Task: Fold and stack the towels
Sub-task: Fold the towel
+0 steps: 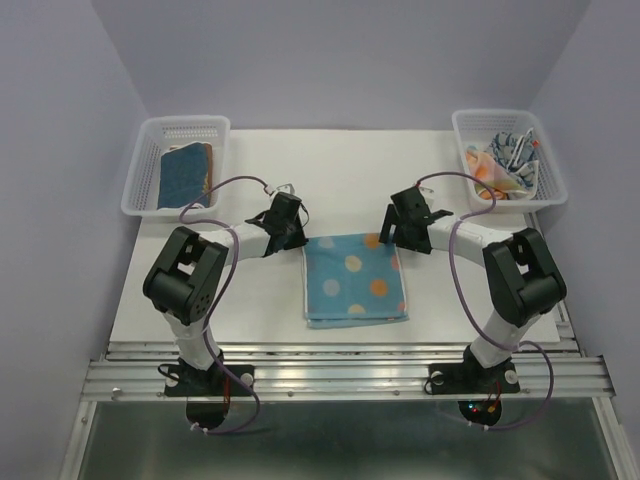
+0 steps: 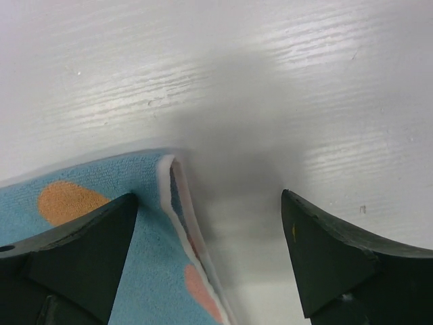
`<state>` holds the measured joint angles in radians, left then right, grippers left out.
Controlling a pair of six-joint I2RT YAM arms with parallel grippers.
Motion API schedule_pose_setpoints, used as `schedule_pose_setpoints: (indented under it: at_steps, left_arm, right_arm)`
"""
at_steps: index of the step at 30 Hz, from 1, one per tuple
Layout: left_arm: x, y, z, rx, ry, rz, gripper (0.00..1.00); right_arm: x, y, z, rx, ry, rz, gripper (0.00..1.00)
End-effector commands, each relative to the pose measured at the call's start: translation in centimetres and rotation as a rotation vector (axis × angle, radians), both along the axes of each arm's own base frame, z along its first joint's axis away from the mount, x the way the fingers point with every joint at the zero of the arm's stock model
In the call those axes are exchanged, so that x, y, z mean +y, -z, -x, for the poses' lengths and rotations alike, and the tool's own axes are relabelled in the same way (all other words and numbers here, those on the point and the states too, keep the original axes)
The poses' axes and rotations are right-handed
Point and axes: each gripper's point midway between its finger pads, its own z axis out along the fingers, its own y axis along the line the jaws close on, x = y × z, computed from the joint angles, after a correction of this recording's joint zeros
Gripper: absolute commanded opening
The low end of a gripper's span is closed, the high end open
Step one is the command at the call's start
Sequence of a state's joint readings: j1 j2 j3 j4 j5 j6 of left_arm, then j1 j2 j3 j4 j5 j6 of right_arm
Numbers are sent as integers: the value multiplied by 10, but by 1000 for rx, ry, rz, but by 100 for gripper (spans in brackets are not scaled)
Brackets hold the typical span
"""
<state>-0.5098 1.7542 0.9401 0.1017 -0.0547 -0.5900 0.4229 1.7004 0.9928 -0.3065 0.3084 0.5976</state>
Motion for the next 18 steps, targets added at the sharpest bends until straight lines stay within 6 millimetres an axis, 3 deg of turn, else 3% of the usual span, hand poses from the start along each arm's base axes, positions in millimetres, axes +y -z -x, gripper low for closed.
schedule_pose_setpoints:
  at_steps: [1, 4, 9, 11, 18]
  left_arm:
    - [0, -1, -10, -10, 15, 5, 0]
    - [-1, 0, -8, -14, 28, 13, 0]
    - [-1, -8, -9, -42, 34, 23, 0]
    - [0, -10, -10, -51, 27, 19, 0]
    - [2, -14, -12, -67, 12, 16, 0]
  right_arm:
    - [5, -14, -30, -66, -8, -37, 85]
    - [9, -11, -31, -64, -28, -60, 74]
    - [21, -14, -35, -89, -88, -107, 68]
    - [23, -17, -39, -109, -101, -115, 60]
    - [19, -12, -41, -99, -87, -100, 46]
